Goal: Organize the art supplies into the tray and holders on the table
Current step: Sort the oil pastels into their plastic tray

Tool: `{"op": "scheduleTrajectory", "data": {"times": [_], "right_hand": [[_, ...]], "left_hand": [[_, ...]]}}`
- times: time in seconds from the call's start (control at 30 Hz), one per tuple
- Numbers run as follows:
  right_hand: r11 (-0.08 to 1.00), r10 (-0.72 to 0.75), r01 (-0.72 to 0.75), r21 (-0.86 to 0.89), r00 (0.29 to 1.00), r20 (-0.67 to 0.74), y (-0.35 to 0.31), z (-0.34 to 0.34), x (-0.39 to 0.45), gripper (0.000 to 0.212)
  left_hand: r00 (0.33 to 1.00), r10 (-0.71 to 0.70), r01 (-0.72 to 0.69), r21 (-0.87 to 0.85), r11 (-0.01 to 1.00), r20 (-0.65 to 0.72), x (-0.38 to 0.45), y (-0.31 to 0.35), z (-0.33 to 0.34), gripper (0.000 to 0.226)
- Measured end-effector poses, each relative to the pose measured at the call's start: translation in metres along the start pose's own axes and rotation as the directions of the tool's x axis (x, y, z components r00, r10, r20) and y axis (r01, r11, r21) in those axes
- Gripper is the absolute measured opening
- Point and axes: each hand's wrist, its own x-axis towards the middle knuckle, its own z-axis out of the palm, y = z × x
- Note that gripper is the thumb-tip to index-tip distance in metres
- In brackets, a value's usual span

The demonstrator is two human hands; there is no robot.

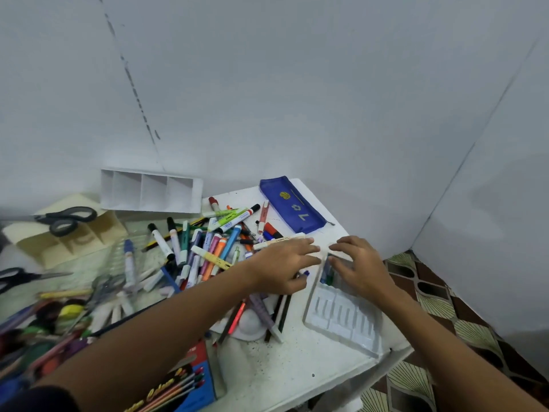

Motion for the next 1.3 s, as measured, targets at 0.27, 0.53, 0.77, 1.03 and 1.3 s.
{"op": "scheduleTrajectory", "data": {"times": [0.27, 0.53, 0.77, 1.03, 1.3], "right_hand": [[0.941, -0.31, 0.301, 0.153, 0.95, 0.033, -0.126, 0.04, 0.049, 0.023], [0.785, -0.608, 0.549, 0.287, 0.772, 0.186, -0.28, 0.133, 0.056, 0.025], [0.768, -0.641, 0.564, 0.305, 0.666, 0.383, -0.349, 0.204, 0.063, 0.027], [0.83, -0.528, 0.539, 0.142, 0.679, 0.51, -0.381, 0.247, 0.072, 0.03], [0.89, -0.431, 0.434, 0.138, 0.706, 0.561, -0.387, 0.258, 0.084, 0.013]], "left_hand": [[0.963, -0.123, 0.136, 0.037, 0.99, -0.238, -0.115, -0.033, -0.061, 0.026], [0.771, -0.573, 0.602, 0.023, 0.798, -0.277, -0.306, -0.059, -0.087, 0.027], [0.57, -0.808, 0.809, -0.067, 0.583, -0.15, -0.415, -0.081, -0.079, 0.054], [0.485, -0.875, 0.868, -0.113, 0.483, -0.009, -0.44, -0.112, -0.054, 0.049], [0.308, -0.95, 0.92, -0.234, 0.313, -0.058, -0.428, -0.151, -0.056, 0.029]]}}
